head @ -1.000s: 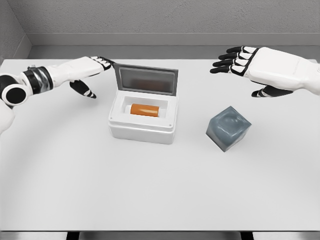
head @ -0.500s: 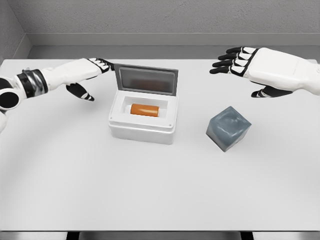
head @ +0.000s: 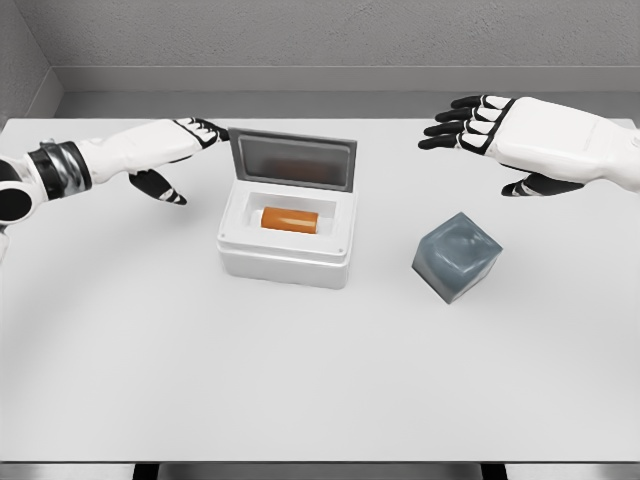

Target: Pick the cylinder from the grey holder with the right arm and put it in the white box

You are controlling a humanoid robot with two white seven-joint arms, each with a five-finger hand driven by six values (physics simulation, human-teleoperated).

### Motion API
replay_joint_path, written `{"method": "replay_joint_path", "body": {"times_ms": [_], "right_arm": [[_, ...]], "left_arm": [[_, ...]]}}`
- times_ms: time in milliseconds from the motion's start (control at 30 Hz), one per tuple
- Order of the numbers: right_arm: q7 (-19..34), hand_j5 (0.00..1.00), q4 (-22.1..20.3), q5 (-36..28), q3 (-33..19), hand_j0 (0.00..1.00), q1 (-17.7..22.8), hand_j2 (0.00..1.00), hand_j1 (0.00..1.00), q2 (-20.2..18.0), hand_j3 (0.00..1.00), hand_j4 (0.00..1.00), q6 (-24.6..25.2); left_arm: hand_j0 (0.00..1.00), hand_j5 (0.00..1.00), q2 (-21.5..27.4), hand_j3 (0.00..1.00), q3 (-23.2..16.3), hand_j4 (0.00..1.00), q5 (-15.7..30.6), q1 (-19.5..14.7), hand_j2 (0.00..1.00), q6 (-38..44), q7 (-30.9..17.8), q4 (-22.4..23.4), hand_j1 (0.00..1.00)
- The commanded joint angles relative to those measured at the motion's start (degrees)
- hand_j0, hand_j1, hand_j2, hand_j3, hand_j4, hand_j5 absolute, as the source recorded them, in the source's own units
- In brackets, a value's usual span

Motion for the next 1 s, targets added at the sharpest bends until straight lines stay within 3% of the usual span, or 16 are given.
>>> {"method": "replay_joint_path", "body": {"times_ms": [0,133,267,433,500,700,967], "right_arm": [[0.0,1.0,0.0,-0.3,0.0,1.0,0.0,1.0,1.0,0.0,1.0,1.0,0.2],[0.0,1.0,0.0,-0.3,0.0,1.0,0.0,1.0,1.0,0.0,1.0,1.0,0.2],[0.0,1.0,0.0,-0.3,0.0,1.0,0.0,1.0,1.0,0.0,1.0,1.0,0.2],[0.0,1.0,0.0,-0.3,0.0,1.0,0.0,1.0,1.0,0.0,1.0,1.0,0.2],[0.0,1.0,0.0,-0.3,0.0,1.0,0.0,1.0,1.0,0.0,1.0,1.0,0.2],[0.0,1.0,0.0,-0.3,0.0,1.0,0.0,1.0,1.0,0.0,1.0,1.0,0.2],[0.0,1.0,0.0,-0.3,0.0,1.0,-0.1,1.0,1.0,0.0,1.0,1.0,0.2]], "left_arm": [[1.0,1.0,0.0,1.0,-0.1,1.0,1.6,0.0,1.0,0.1,0.1,-1.0,1.0],[1.0,1.0,1.9,1.0,-0.1,1.0,1.8,0.5,1.0,0.1,0.1,-2.3,1.0],[1.0,1.0,1.1,1.0,-0.2,1.0,1.8,-0.1,1.0,0.1,0.1,2.8,1.0],[1.0,1.0,1.5,1.0,0.0,1.0,2.2,0.0,1.0,0.1,0.1,2.5,1.0],[1.0,1.0,1.8,1.0,0.3,1.0,4.5,0.3,1.0,0.1,0.1,2.2,1.0],[1.0,1.0,7.2,1.0,0.9,1.0,10.9,0.5,1.0,0.1,0.1,2.1,1.0],[1.0,1.0,10.6,1.0,1.8,1.0,10.0,2.5,1.0,0.1,-0.4,2.7,1.0]]}}
